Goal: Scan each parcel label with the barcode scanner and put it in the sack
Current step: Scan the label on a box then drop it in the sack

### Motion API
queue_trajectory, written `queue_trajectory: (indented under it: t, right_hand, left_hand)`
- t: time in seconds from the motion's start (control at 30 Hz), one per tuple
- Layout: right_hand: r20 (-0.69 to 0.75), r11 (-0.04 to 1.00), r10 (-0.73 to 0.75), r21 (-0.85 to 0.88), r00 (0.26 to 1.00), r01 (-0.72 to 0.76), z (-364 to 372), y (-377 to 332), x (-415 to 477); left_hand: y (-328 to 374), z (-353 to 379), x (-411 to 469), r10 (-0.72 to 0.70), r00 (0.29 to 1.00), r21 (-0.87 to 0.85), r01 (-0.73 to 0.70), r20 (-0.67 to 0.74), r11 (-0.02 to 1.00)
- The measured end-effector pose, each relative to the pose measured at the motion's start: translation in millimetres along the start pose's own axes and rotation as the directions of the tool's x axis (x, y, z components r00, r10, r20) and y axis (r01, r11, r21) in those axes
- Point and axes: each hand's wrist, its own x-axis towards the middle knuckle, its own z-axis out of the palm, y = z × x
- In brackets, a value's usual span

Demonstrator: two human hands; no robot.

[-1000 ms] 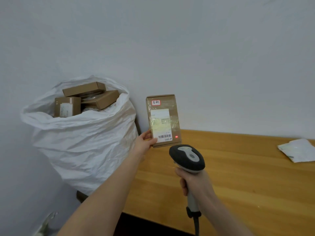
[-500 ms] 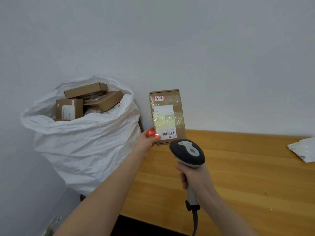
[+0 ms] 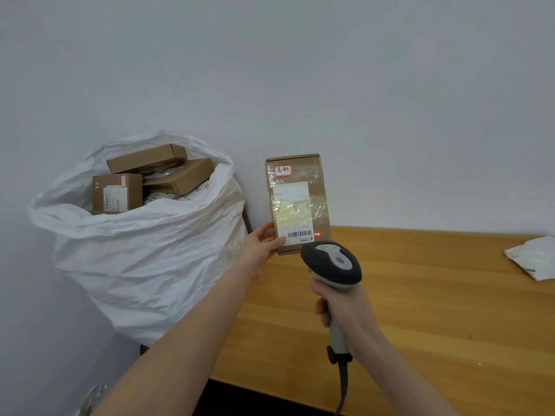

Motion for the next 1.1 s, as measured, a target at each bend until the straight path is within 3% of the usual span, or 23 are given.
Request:
queue_trajectory:
  t: [0.47,0.73,0.9,1.1]
  right_hand:
    - [0.002,0.994,0.009,-0.105,1.000,-0.009,-7.3,1.5,-0.4]
    - [0.036,0.999,0.013,0.034,0.999,-0.014,-9.5,-2.4,10.4]
    - [0.116,0.996,-0.053,0.073,0.992,0.044,19.6,-30.4,38.2]
    - [0.247,0.989,-0.130,0.098,0.960,0.109,107.2,-82.8,70.0]
  left_hand:
    - [-4.5,6.0,8.2,-0.020,1.000,0.028,0.020,-0.006,0.999]
    - [-0.8,6.8,-1.5,-0.013,1.000,0.014,0.013,-0.026,1.000]
    - [28.7,-28.5,-18.8,0.017,0.988,-0.056,-0.026,-0.152,0.998]
    - [86.0,-132.8,-23.8,0.058,0.919,-0.098,-0.104,-0.391,0.990]
